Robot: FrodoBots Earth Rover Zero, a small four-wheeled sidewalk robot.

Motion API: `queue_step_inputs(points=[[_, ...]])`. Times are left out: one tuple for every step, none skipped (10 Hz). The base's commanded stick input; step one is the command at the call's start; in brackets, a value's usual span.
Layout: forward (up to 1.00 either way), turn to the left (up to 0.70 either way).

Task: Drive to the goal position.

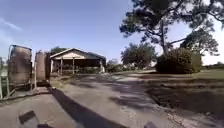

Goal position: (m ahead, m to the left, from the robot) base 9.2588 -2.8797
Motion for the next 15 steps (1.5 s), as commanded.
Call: queue_step_inputs(points=[[1.00, 0.00], [1.00, 0.00], [1.00, 0.00], [1.00, 0.00], [1.00, 0.00], [1.00, 0.00], [1.00, 0.00], [1.00, 0.00], [1.00, 0.00], [1.00, 0.00], [1.00, 0.00], [1.00, 0.00], [1.00, 0.00], [1.00, 0.03], [1.00, 0.03]])
